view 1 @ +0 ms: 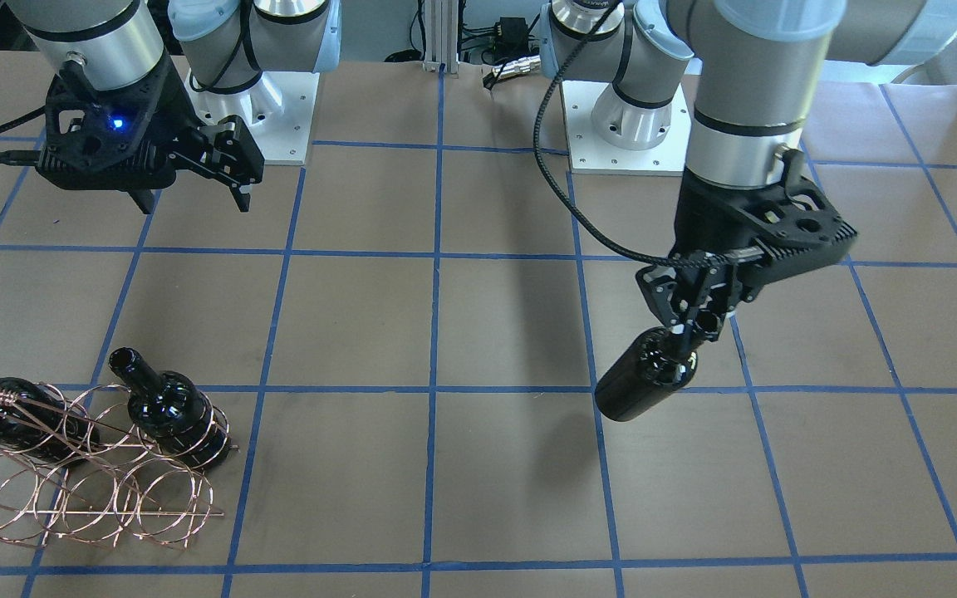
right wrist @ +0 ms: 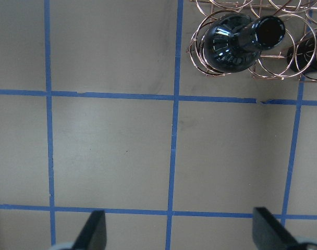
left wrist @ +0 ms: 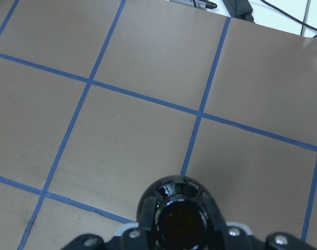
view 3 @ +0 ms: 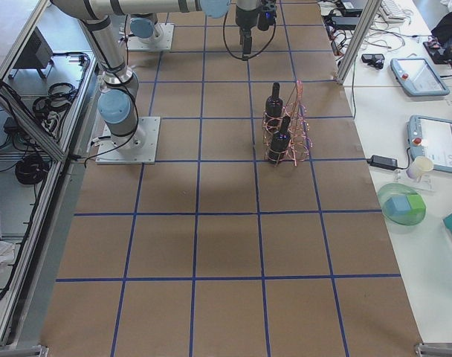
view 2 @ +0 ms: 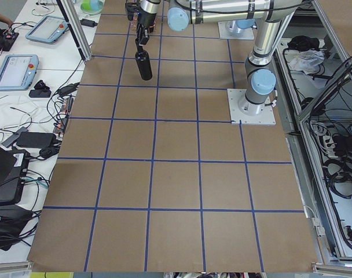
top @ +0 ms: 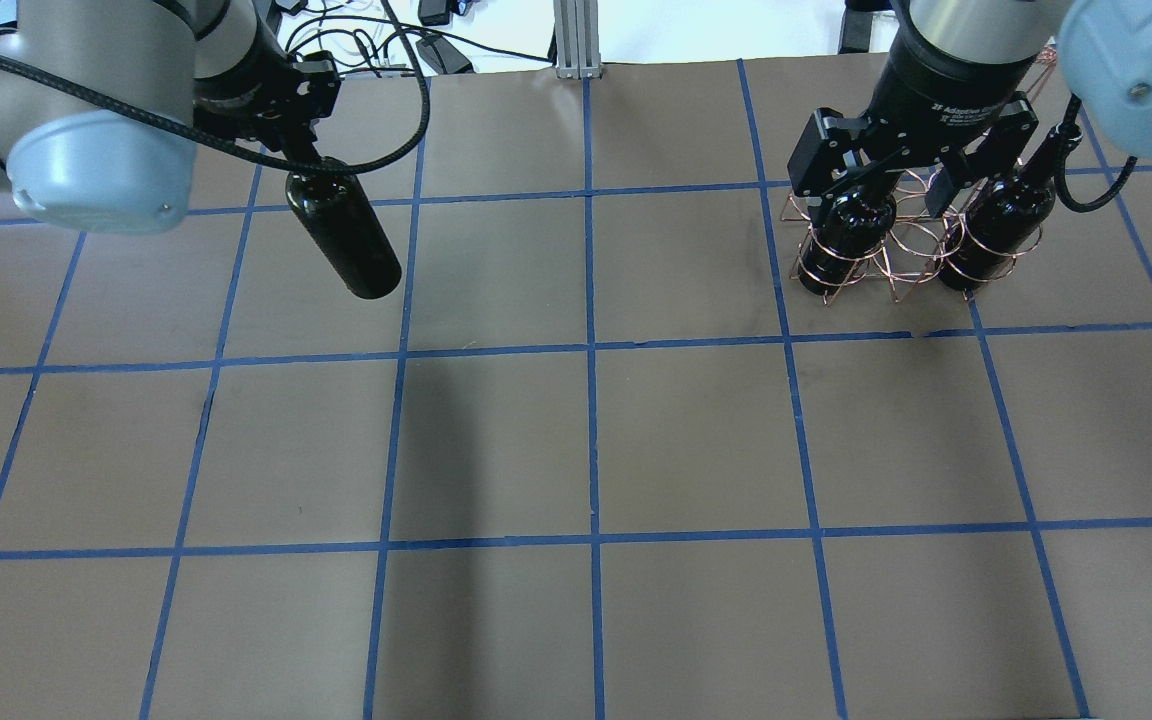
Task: Place wine into wine basket
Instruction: 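Carry the bottle with the left gripper toward the table center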
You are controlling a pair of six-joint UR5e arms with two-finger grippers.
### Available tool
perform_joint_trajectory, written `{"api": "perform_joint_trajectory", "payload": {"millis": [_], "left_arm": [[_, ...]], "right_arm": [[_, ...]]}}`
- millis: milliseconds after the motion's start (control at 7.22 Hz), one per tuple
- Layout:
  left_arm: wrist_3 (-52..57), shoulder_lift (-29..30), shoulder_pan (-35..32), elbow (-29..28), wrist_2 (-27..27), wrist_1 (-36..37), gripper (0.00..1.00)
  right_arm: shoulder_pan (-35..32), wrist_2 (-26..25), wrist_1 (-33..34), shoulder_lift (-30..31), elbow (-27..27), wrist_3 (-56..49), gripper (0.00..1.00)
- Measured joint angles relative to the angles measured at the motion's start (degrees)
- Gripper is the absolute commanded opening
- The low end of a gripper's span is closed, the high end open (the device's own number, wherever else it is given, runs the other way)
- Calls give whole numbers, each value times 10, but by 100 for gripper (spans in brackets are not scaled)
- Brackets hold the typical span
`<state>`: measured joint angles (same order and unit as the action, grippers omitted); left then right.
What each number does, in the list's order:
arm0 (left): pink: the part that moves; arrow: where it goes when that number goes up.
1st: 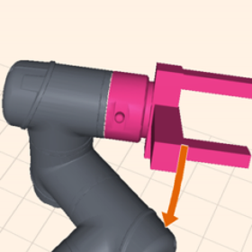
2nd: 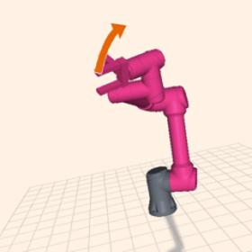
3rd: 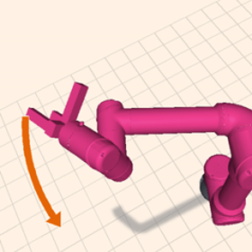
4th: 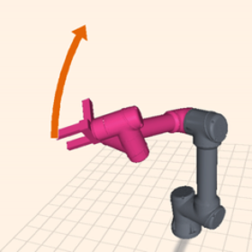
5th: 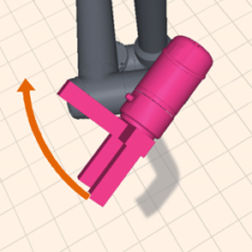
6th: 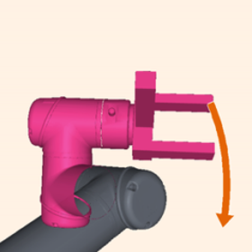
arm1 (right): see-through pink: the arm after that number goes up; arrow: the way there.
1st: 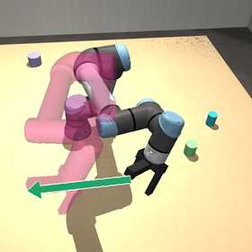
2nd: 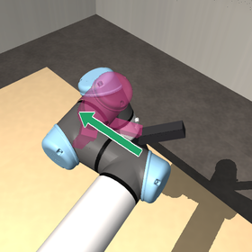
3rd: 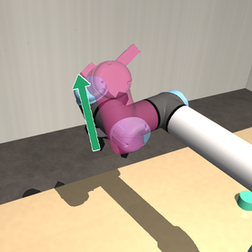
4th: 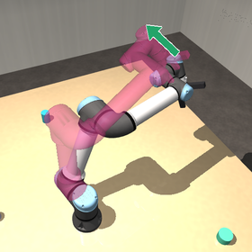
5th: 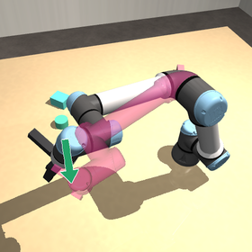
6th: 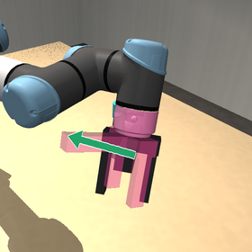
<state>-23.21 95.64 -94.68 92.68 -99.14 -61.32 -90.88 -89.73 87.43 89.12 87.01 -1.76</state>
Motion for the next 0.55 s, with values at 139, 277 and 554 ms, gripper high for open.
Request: {"api": "perform_joint_trajectory", "payload": {"millis": [139,277,554], "left_arm": [[-59,-11,-31,21,-18,-1,4],[-115,-15,-55,43,-37,0,3],[-185,-13,-81,65,-66,1,1]], "right_arm": [[0,0,-1,0,0,0,100],[0,0,-1,0,0,0,100],[0,0,-2,0,0,0,100]]}}
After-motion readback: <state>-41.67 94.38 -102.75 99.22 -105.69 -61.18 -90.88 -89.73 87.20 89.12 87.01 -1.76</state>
